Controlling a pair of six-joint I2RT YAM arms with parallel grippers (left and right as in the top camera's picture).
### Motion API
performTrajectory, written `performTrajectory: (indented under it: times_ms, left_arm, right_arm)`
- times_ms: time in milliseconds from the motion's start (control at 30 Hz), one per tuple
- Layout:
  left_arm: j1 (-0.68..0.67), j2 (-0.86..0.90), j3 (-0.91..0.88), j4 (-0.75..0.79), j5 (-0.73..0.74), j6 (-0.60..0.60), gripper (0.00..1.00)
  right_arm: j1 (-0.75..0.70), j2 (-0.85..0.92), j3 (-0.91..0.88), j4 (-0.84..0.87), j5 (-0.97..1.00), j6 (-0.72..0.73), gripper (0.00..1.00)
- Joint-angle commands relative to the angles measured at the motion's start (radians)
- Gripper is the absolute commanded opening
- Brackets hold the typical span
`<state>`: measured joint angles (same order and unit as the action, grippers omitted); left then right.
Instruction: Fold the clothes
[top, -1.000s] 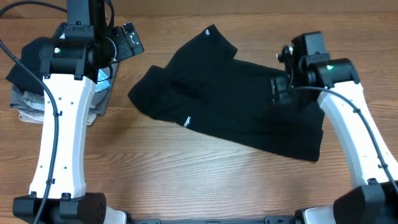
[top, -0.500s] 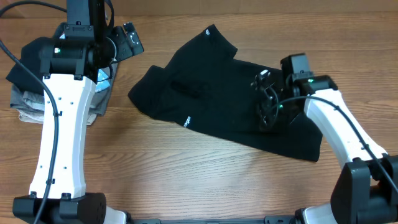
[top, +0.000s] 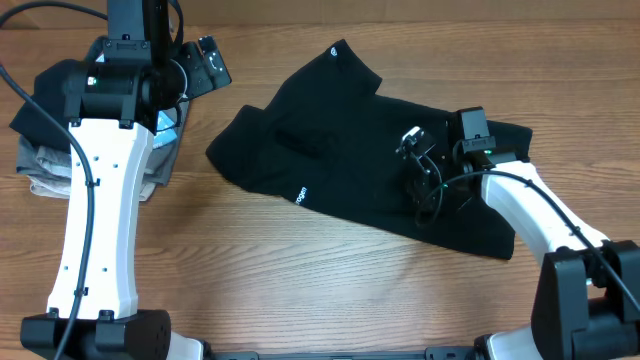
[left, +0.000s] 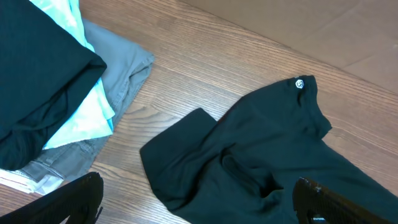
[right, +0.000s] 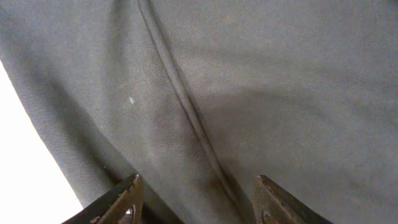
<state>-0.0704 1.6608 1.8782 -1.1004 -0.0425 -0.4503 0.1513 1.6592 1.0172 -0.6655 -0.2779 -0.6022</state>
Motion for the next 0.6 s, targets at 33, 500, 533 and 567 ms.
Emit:
performTrajectory:
  times_ms: [33, 500, 533, 567]
  left_arm:
    - [-0.001, 0.006, 0.0, 0.0, -0.017, 0.001, 1.0]
    - [-0.001, 0.006, 0.0, 0.0, -0.017, 0.001, 1.0]
    - [-0.001, 0.006, 0.0, 0.0, -0.017, 0.001, 1.0]
    - [-0.001, 0.006, 0.0, 0.0, -0.017, 0.001, 1.0]
  right_arm:
    - [0.006, 0.066, -0.024, 0.011, -0.025, -0.004, 0.55]
    - [0.006, 0.128, -0.017, 0.033, -0.031, 0.034, 0.09]
    - [0.006, 0.128, -0.013, 0.032, -0.031, 0.034, 0.05]
    - [0.005, 0.127, -0.002, 0.025, -0.03, 0.034, 0.04]
